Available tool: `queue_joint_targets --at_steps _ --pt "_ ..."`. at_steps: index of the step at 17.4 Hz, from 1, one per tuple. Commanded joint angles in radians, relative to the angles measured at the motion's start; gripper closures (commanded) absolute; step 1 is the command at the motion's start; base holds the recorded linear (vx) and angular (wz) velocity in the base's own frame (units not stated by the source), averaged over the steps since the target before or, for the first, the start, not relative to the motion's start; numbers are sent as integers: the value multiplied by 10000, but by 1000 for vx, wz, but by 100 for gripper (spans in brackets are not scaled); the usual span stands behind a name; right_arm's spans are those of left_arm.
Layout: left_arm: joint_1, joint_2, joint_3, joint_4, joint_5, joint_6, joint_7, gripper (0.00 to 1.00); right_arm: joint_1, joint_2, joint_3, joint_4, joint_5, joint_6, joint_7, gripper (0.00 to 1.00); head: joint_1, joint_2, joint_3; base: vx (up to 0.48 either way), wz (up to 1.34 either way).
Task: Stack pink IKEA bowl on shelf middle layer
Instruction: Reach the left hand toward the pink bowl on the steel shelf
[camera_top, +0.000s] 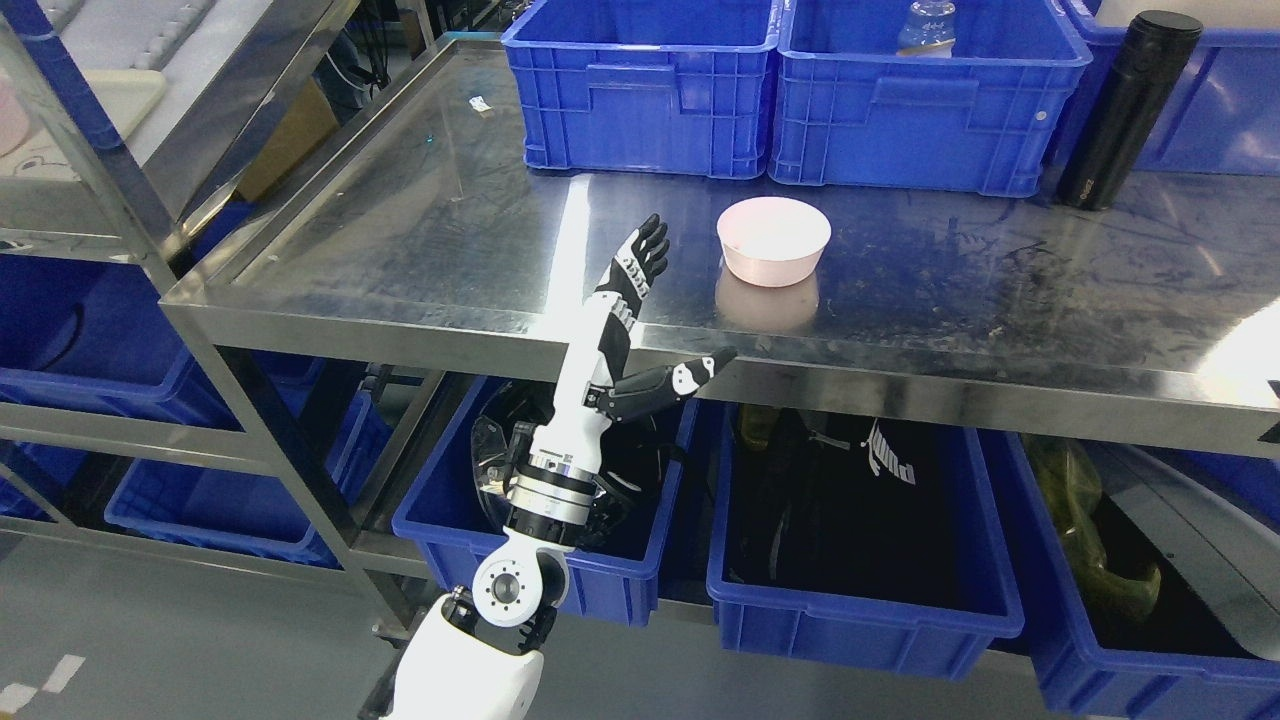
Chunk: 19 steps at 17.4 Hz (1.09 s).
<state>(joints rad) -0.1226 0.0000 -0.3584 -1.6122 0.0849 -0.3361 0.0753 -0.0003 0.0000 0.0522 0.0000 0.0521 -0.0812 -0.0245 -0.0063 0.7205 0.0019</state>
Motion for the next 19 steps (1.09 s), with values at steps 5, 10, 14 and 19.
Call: queue_joint_targets --at_steps 5,10,14,19 --pt "-30 175 1313 0 25 32 -185 0 33 -175 0 -175 0 -1 61 0 0 0 0 118 -134" --pt "-2803 2141 1252 0 -2652 1930 -3151 1 33 -175 0 -175 0 -1 61 0 0 0 0 149 -48" --pt "-4798 4550 473 -15 -4116 1921 -6715 5 33 -175 0 -175 0 -1 61 0 0 -2 0 100 -35" --pt "-5446 4833 117 0 -4607 1935 -8757 3 49 -175 0 -175 0 -1 61 0 0 -2 0 54 -25"
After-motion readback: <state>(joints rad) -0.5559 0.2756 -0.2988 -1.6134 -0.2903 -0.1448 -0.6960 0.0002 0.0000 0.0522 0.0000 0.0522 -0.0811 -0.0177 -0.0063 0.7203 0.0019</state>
